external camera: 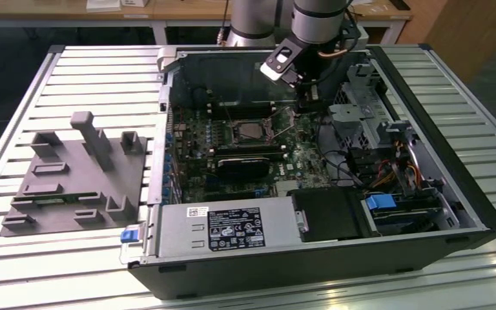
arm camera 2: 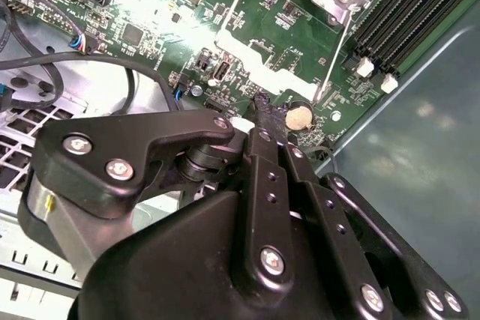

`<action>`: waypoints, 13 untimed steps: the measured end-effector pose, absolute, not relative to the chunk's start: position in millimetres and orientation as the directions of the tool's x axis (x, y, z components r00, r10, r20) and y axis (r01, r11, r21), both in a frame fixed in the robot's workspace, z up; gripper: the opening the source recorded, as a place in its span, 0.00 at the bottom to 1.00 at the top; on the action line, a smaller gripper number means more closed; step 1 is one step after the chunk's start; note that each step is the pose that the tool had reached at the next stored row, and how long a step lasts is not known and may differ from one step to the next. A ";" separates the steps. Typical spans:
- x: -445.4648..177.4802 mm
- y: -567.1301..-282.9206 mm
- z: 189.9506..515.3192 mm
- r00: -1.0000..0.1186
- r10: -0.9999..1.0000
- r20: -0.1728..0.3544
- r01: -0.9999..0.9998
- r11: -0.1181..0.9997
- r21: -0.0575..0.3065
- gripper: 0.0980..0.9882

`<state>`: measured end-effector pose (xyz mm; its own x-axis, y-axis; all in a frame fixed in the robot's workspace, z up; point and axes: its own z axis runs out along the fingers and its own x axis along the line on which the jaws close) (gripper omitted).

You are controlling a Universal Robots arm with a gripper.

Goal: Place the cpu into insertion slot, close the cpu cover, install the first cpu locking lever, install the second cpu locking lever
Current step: 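Close the cpu cover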

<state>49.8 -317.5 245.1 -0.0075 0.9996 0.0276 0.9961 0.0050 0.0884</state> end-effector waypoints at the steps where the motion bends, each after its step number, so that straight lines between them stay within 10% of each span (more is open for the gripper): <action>1: 49.9 -317.5 244.5 -0.007 1.000 0.027 0.996 0.005 0.088 0.01; 13: 50.6 -317.5 237.6 -0.004 1.000 0.024 0.996 0.002 0.088 0.01</action>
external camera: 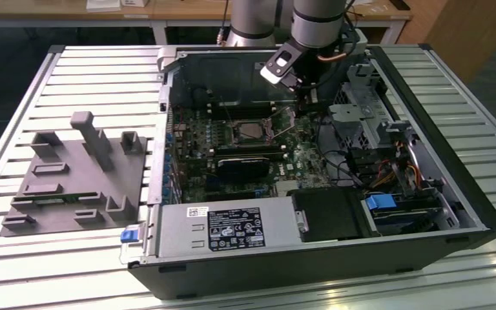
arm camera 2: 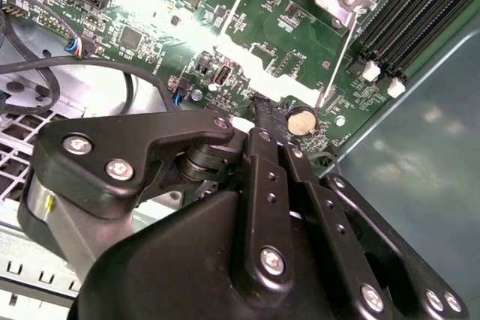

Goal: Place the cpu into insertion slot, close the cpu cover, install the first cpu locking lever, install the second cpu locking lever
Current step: 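Close the cpu cover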

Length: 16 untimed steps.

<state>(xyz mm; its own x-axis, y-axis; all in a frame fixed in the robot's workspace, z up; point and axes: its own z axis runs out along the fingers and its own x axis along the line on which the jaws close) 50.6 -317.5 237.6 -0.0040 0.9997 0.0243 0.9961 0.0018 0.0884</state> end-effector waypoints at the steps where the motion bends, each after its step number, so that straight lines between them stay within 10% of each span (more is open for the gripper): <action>1: 50.6 -317.5 237.2 -0.004 1.000 0.024 0.996 0.002 0.088 0.01; 16: 49.9 -317.5 235.3 -0.003 1.000 0.023 0.997 0.002 0.077 0.01</action>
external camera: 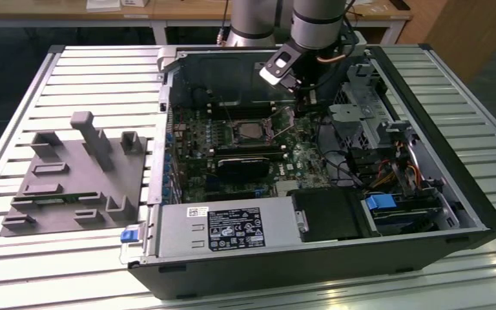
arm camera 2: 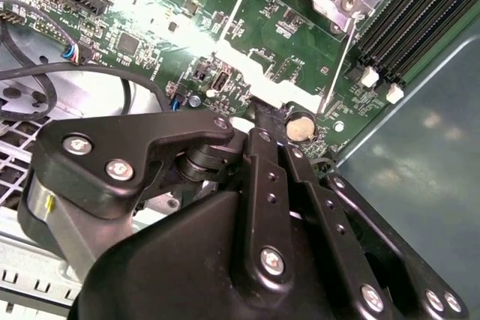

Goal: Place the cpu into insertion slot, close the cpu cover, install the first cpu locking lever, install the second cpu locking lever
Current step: 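Close the cpu cover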

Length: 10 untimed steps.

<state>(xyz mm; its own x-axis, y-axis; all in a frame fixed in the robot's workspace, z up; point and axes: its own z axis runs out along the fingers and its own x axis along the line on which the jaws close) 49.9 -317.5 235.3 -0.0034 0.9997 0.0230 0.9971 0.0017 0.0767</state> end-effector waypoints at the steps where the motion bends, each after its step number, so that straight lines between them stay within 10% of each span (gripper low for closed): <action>1: 49.6 -317.5 235.2 -0.003 1.000 0.023 0.997 0.002 0.077 0.01; 10: 49.1 -317.5 235.1 -0.003 1.000 0.023 0.997 0.002 0.075 0.01</action>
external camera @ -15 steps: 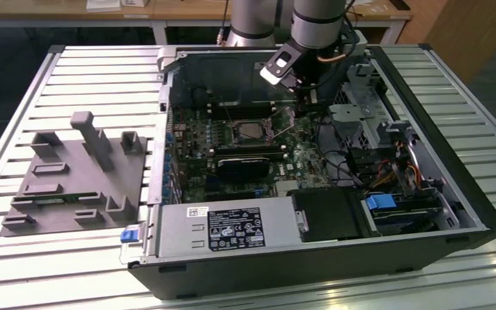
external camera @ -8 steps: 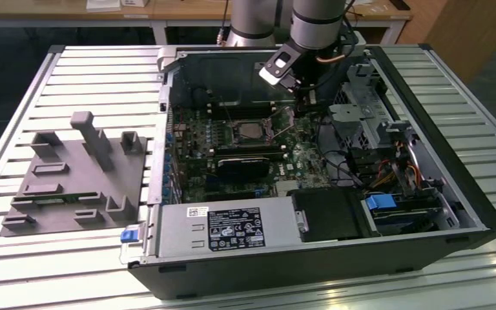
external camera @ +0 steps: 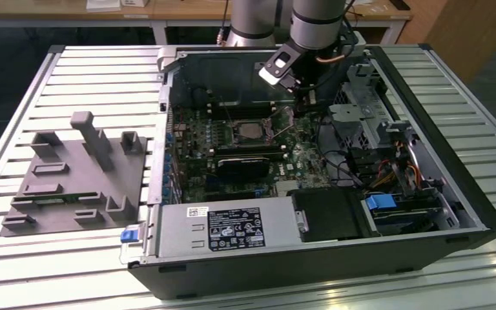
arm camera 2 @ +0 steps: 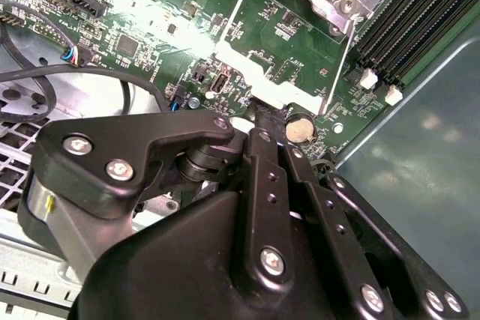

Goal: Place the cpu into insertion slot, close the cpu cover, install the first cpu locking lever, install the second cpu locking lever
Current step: 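Close the cpu cover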

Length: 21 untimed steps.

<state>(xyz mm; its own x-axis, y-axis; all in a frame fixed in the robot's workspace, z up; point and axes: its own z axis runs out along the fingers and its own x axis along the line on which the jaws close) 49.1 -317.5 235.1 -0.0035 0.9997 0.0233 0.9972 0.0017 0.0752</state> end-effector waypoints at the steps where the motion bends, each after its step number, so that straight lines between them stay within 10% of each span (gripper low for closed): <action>1: 49.1 -317.5 234.9 -0.003 1.000 0.023 0.998 0.002 0.068 0.01; 21: 28.3 -317.5 234.1 -0.002 1.000 0.026 1.000 0.002 0.022 0.01</action>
